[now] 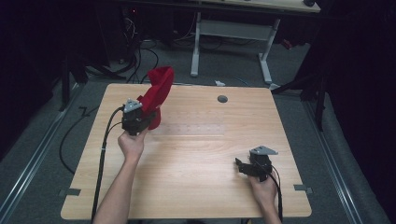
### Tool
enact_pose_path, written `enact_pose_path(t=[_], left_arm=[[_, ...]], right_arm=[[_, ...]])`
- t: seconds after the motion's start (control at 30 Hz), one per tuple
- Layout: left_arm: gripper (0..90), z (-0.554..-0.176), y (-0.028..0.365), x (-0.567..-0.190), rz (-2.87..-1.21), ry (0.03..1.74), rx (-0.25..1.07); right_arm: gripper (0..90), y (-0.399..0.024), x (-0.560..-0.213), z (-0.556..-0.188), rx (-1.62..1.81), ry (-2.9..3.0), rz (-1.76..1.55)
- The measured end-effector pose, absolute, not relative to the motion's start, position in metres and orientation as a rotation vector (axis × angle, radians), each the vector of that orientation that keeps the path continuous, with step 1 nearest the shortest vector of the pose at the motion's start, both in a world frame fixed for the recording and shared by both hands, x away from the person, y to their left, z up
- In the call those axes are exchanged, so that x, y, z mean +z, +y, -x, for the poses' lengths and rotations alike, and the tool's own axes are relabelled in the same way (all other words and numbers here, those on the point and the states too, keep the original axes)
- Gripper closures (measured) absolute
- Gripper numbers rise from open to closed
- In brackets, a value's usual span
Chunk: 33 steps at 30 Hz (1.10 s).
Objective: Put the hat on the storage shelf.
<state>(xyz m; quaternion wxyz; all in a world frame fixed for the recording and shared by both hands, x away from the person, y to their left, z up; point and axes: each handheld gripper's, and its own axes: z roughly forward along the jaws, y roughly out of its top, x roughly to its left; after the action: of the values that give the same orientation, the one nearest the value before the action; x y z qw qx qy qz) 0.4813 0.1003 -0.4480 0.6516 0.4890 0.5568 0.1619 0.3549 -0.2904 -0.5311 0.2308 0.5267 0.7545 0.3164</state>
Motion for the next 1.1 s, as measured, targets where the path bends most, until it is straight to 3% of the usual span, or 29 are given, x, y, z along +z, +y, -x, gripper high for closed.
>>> enact_pose_path(t=[0.57,0.83,1.1], left_arm=[[83.5,-0.474,0.101,-0.471,-1.106,1.312,0.339],[75.0,-0.466,0.104,-0.475,-1.139,1.323,0.346],[59.8,-0.461,0.104,-0.474,-1.164,1.324,0.364]], right_arm=[[29.6,-0.290,-0.531,-0.355,0.870,2.075,-1.447],[29.5,-0.290,-0.531,-0.355,0.870,2.076,-1.446],[29.5,-0.290,-0.531,-0.355,0.871,2.075,-1.448]])
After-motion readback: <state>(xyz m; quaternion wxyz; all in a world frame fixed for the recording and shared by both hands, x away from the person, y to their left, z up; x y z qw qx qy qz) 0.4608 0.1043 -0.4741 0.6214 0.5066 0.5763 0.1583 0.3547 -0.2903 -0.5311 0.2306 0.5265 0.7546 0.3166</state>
